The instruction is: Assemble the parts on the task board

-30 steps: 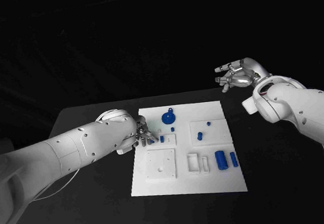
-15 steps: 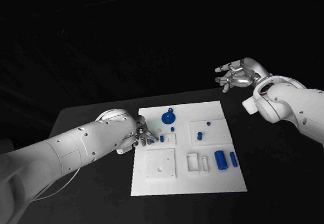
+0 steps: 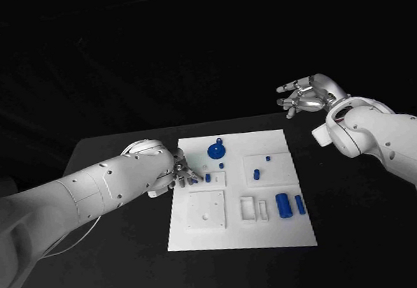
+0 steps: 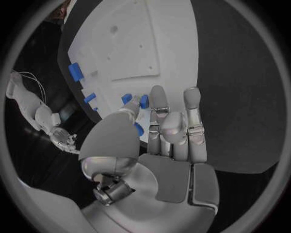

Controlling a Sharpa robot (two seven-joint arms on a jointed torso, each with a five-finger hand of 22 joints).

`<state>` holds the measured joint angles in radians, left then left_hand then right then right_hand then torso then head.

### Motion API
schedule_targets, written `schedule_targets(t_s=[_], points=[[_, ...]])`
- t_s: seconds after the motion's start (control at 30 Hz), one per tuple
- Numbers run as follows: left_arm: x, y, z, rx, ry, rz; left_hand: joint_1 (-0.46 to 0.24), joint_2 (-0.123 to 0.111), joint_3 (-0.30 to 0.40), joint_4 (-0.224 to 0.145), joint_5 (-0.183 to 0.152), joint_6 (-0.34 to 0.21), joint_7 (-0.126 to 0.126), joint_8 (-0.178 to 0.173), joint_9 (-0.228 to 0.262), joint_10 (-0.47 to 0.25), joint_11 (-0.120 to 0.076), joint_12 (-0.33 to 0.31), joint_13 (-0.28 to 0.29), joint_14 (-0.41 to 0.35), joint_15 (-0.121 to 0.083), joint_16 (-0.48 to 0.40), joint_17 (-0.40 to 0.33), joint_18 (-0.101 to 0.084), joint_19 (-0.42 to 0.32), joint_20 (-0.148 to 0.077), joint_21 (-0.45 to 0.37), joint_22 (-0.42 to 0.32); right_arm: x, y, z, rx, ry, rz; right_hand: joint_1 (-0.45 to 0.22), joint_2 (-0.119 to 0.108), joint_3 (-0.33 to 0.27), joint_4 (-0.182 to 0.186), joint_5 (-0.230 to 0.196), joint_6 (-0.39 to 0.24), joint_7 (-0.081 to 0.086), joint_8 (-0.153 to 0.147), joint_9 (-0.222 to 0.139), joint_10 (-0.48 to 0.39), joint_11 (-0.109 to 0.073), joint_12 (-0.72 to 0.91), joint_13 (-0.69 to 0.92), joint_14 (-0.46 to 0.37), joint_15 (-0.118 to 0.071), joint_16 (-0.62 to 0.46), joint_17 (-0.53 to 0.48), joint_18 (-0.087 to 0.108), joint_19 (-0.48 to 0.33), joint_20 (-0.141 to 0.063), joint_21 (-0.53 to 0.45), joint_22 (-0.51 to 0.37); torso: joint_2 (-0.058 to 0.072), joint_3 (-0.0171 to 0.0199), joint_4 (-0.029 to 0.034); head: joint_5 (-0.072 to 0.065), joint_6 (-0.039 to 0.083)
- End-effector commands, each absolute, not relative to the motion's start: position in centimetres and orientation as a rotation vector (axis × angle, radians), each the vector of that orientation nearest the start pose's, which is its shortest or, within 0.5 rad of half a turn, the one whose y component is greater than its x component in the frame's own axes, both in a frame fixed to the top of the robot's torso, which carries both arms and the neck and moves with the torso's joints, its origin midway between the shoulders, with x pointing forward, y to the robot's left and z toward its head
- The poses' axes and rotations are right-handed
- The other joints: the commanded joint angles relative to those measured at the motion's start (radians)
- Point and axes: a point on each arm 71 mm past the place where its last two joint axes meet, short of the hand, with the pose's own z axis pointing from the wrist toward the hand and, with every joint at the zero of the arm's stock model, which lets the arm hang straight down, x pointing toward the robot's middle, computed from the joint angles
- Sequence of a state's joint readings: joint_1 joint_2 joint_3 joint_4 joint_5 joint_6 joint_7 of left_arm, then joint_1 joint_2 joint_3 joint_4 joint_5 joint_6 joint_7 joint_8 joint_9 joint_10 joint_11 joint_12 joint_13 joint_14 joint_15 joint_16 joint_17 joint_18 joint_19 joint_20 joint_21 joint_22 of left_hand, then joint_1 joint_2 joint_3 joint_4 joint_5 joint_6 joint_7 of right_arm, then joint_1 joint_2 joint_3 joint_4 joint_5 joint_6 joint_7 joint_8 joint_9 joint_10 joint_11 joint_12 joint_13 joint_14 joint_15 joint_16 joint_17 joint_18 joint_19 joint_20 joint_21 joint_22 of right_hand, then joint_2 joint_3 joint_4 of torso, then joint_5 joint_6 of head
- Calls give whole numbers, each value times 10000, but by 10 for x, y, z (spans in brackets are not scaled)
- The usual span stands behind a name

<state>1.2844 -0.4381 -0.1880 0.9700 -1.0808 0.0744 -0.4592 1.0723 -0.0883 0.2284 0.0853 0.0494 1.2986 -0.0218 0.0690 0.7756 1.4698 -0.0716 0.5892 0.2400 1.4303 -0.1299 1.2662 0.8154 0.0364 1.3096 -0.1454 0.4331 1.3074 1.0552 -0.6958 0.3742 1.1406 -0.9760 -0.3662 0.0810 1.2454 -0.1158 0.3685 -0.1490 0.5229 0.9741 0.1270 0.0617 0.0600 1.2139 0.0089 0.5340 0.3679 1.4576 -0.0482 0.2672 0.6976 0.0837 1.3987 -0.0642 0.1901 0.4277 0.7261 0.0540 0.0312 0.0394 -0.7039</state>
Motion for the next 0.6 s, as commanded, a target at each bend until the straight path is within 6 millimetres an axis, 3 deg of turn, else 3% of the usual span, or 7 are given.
schedule_targets(t_s=[0.03, 0.4, 0.43, 0.47, 0.6], points=[[565, 177, -246, -1971, 22305, -1959, 41, -111, 20, 141, -16, 66, -25, -20, 45, 457, -13, -54, -3, 23, -75, -23, 23, -208, -2, -68, -58, 163, 566, -271, -147, 5671, 13805, 8987, -98, -22, -8, 27, 35, -20, 28, -16, 9, -65, 29, 58, 13, 17, 40, -35, 3, -17, 4, 9, -3, -9, 1, 3, 0, -4, -8], [565, 176, -246, -2065, 22283, -2070, -107, -378, -65, 522, -12, 83, -9, -18, 86, 456, 5, -66, 0, 22, -70, -51, 31, -217, 5, -71, -86, 167, 566, -271, -148, 5683, 13812, 8979, -63, -21, 4, 22, 39, -54, 32, -15, 8, -73, 33, 44, 3, 9, 43, -46, -9, -17, 4, 9, -5, -36, 2, 6, -2, 1, 6], [565, 176, -246, -2077, 22276, -2088, -175, -161, -502, 429, 17, 42, 33, -26, 120, 454, 22, -70, 23, 24, -50, -63, 9, -206, 3, -42, -91, 166, 566, -270, -148, 5682, 13813, 8981, -63, -21, 4, 22, 39, -54, 32, -15, 8, -73, 33, 44, 3, 9, 43, -46, -9, -17, 4, 9, -5, -36, 2, 6, -2, 1, 6], [565, 176, -245, -2098, 22261, -2119, -84, 302, -1377, 121, 31, 3, 16, -23, 201, 453, 21, -98, 83, 33, -31, -73, -16, -156, 9, -1, -97, 168, 566, -270, -148, 5682, 13815, 8983, -63, -21, 4, 22, 39, -54, 32, -15, 8, -73, 33, 44, 3, 9, 43, -46, -9, -17, 4, 9, -5, -36, 2, 6, -2, 1, 6], [566, 176, -245, -2168, 22193, -2218, -131, 391, -1710, 181, 21, 3, 25, -26, 213, 453, 24, -129, 163, 26, -35, -71, -36, -147, 14, -3, -100, 171, 566, -270, -148, 5683, 13823, 8987, -63, -21, 4, 22, 39, -54, 32, -15, 8, -73, 33, 44, 3, 9, 43, -46, -9, -17, 4, 9, -5, -36, 3, 7, -5, -3, 14]])
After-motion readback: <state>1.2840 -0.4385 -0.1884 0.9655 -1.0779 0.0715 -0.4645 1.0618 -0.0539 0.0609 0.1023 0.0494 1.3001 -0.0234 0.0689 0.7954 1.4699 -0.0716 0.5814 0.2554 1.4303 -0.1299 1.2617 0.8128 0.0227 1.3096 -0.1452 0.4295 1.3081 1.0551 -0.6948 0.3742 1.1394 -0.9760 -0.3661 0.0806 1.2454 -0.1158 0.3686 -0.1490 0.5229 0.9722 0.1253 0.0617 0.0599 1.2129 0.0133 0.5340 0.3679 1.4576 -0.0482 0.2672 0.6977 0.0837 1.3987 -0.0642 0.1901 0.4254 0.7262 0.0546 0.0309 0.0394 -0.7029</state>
